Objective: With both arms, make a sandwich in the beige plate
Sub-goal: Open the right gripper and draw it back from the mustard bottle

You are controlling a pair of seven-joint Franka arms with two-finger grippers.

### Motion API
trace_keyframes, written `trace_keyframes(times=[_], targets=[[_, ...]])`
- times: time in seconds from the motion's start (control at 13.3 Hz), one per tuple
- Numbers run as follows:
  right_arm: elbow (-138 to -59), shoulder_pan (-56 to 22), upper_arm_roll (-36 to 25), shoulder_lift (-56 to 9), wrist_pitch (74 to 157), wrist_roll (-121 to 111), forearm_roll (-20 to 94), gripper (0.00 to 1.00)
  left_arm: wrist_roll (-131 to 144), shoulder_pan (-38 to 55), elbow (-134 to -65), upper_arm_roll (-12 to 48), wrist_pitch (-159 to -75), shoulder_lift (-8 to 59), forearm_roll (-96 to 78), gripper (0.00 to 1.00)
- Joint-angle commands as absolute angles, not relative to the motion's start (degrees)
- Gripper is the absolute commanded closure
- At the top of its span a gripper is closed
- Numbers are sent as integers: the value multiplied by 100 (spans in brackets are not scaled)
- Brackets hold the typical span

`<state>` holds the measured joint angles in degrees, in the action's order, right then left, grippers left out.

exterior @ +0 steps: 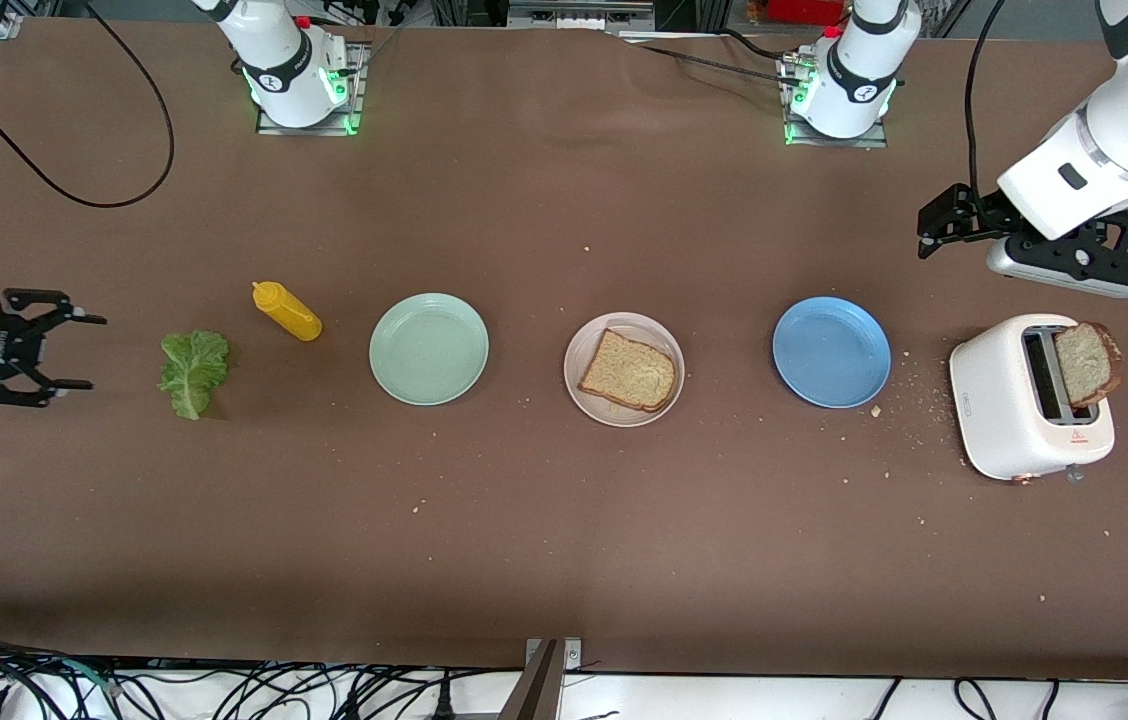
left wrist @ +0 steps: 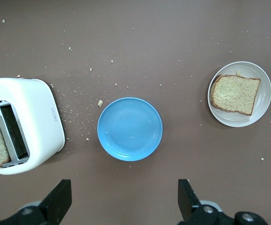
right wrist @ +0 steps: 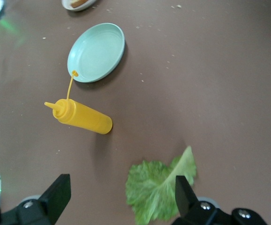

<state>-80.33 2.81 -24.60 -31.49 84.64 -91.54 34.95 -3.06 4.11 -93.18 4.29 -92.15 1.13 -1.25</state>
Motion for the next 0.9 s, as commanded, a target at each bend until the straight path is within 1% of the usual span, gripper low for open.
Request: trace_keyframes(times=[0.0,0.15,0.38,0.45,0.6,0.83], targets=[[-7928,62,-2470,-2726,8586,-7643,2833,1,-352,431,-9211,396,-9123,141,-211,0],[-7945,-175,-2435,-2366,8946,-6518,2227,1,-352,431,-9211,396,-9123,141,-211,0],[-7998,-579,-2426,-2102,9131,-4857,1470,1,-352,431,-9211,396,-9123,141,-211,0],[-8189,-624,-2417,-2048,9315,-4512,1433,1,-352,431,-9211,396,-9123,141,-211,0],[-8829,-851,-2417,-1925,10094,-4194,1328,1,-352,431,-9211,396,-9123,141,-211,0],[-10077,-1045,-2382,-1697,11351,-3947,1283,1,-352,431,-9211,396,-9123,141,-211,0]])
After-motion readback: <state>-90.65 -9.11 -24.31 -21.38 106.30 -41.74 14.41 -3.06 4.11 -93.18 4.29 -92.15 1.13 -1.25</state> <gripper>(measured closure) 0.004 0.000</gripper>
